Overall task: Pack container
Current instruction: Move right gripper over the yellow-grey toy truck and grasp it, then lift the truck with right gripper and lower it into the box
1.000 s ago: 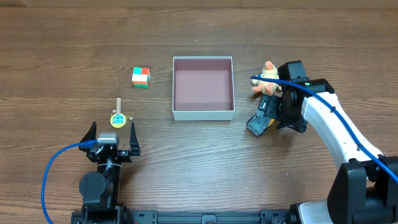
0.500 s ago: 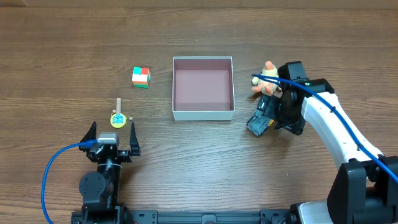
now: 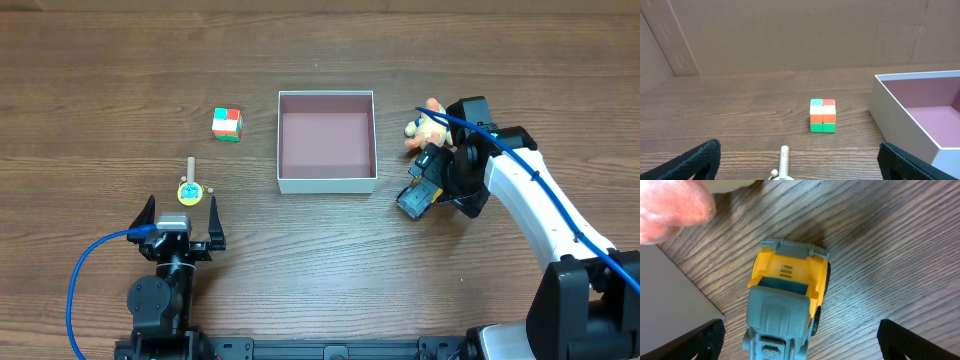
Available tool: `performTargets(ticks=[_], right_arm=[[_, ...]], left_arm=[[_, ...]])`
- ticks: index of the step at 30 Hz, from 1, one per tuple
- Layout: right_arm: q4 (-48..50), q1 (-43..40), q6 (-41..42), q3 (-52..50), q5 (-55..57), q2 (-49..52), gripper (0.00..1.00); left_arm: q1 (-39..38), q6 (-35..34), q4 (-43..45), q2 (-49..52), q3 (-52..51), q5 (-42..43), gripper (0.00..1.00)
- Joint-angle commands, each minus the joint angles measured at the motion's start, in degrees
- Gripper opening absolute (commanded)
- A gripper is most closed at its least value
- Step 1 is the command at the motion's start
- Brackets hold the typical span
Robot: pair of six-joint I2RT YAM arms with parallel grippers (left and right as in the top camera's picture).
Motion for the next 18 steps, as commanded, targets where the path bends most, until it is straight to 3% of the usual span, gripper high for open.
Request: performTargets(ticks=[1, 8, 18], right_arm=[[-0.02, 1.57, 1.38, -0.17, 1.77, 0.79, 1.00], [0.00, 5.81, 1.42, -0.20, 4.13, 4.42, 1.00], [1.75, 5.49, 1.60, -0.20, 4.39, 8.90, 1.00]], left_arm=[[0.48, 0.52, 0.07, -0.57, -0.28, 0.39, 1.00], [0.48, 0.52, 0.07, -0.57, -0.28, 0.39, 1.00], [0.48, 0.52, 0.07, -0.57, -0.28, 0.39, 1.00]])
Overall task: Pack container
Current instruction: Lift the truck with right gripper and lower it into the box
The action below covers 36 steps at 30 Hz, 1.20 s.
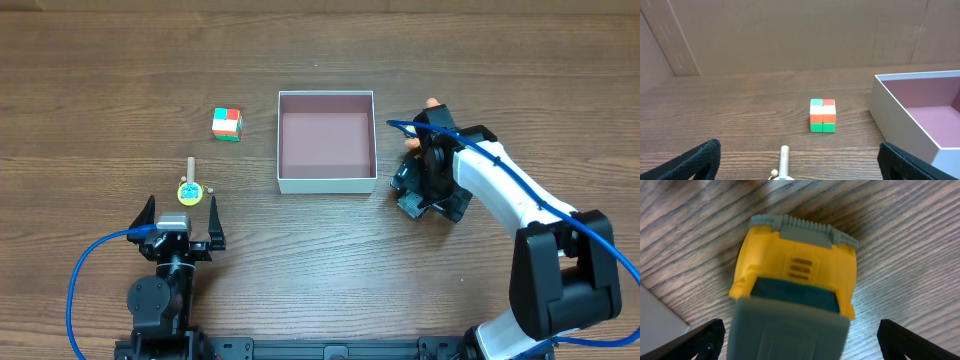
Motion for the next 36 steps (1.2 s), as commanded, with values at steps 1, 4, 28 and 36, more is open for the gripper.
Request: performTargets(ticks=[1, 4, 28, 36], right_arm=[[0.74, -0.33, 0.50, -0.17, 1.11, 0.90, 1.00], [1.42, -0.33, 0.50, -0.17, 1.14, 0.87, 1.00], [-4.72, -0.37, 0.02, 6.01, 4.26, 0.85, 0.40], [-11.23, -0.37, -4.96, 14.99, 4.33, 0.85, 0.40]], left_arm=[[0.48, 0.50, 0.07, -0.57, -0.28, 0.39, 1.00], [0.48, 0.50, 0.07, -0.57, -0.28, 0.39, 1.00], [0.48, 0.50, 0.07, -0.57, -0.28, 0.39, 1.00], [0.48, 0.50, 0.07, -0.57, -0.28, 0.39, 1.00]])
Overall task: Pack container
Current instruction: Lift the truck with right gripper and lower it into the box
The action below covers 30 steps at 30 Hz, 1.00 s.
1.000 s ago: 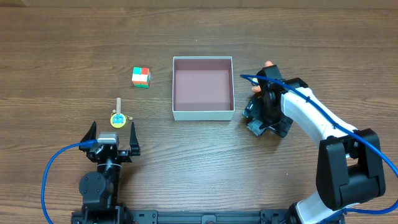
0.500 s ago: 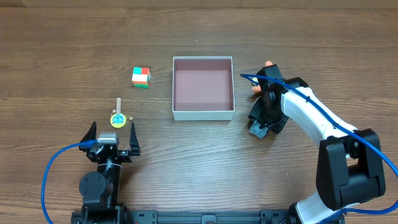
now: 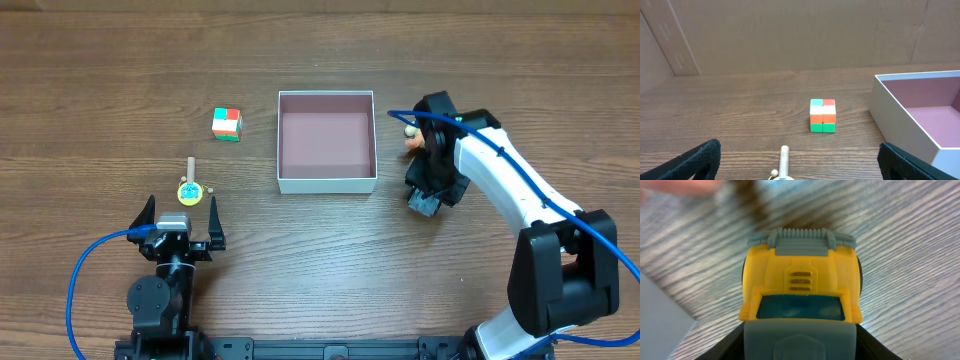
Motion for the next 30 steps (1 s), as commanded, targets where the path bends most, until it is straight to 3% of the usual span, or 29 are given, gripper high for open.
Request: performTargets(ticks=[1, 11, 26, 30], right_arm=[[-3.76, -0.37, -4.13, 9.29, 1.16, 0.02, 0.40], [-10.05, 1.70, -12.26, 30.80, -3.89, 0.02, 0.41], [-4.24, 13.09, -25.49, 30.80, -3.08, 1.33, 0.40], [-3.87, 14.40, -25.03, 30.62, -2.43, 4.22, 0.40]], left_arm=[[0.48, 0.52, 0.07, -0.57, -0.28, 0.39, 1.00], [0.48, 0.52, 0.07, -0.57, -0.28, 0.39, 1.00], [0.48, 0.52, 0.07, -0.57, -0.28, 0.39, 1.00], [0.48, 0.52, 0.07, -0.57, -0.28, 0.39, 1.00]])
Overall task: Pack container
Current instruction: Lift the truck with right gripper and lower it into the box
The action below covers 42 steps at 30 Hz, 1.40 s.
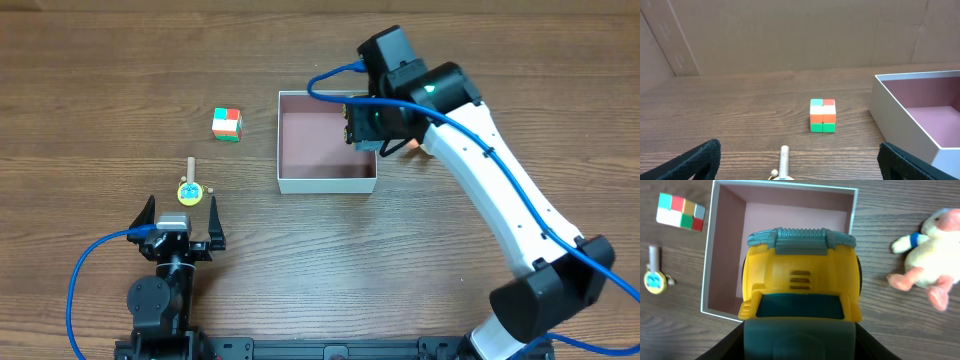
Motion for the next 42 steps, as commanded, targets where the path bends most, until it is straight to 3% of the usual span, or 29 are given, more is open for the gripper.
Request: performTargets(ticks=[1, 17, 30, 42], right_arm=[[0.52, 0.66, -1.84, 0.76, 1.70, 3.61, 0.40], [2.14, 0.70, -0.39, 0.76, -0.46, 13.18, 0.43], [3.15, 0.70, -0.37, 0.76, -0.44, 15.45, 0.48], [2.93, 0.70, -0.33, 0.76, -0.22, 15.45, 0.64]], left_arm=[[0.48, 0.50, 0.07, -0.57, -0.28, 0.39, 1.00], [0.48, 0.50, 0.07, -0.57, -0.28, 0.39, 1.00], [0.48, 0.50, 0.07, -0.57, -0.28, 0.39, 1.00], [0.48, 0.50, 0.07, -0.57, -0.28, 0.39, 1.00]])
